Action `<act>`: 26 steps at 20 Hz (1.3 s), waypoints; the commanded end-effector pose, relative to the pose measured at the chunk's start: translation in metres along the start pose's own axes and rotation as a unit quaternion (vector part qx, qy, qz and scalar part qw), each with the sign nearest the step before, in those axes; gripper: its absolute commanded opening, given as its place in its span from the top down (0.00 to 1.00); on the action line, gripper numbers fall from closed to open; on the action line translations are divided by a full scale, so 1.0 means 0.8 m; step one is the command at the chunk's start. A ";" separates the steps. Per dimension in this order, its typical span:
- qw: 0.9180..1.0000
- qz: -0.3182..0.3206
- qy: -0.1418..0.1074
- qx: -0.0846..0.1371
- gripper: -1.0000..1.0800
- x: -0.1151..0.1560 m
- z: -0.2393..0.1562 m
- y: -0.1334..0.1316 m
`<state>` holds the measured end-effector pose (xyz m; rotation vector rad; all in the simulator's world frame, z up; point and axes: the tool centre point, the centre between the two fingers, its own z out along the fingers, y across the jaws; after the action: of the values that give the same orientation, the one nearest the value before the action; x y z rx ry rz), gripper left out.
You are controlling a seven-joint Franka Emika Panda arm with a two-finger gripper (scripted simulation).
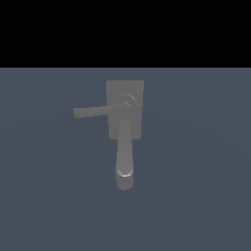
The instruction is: Turn on the faucet by rotating a designated handle.
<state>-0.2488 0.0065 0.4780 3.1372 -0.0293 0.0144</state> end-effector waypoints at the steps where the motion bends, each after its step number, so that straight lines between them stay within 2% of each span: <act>1: 1.000 0.000 0.000 0.000 1.00 0.000 0.000 0.000; 5: 1.000 0.002 0.004 -0.008 1.00 0.001 -0.002 0.001; 8: 1.000 0.005 0.013 -0.025 1.00 0.002 -0.006 0.004; 12: 0.998 0.013 0.032 -0.060 1.00 0.004 -0.015 0.008; 16: 0.992 0.023 0.060 -0.112 1.00 0.007 -0.030 0.014; 19: 0.983 0.032 0.088 -0.161 1.00 0.010 -0.046 0.018; 21: 0.973 0.039 0.108 -0.198 1.00 0.013 -0.058 0.019; 26: 0.941 0.052 0.163 -0.292 1.00 0.017 -0.094 0.018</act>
<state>-0.2369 -0.0087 0.5446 2.5658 -0.1562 0.4002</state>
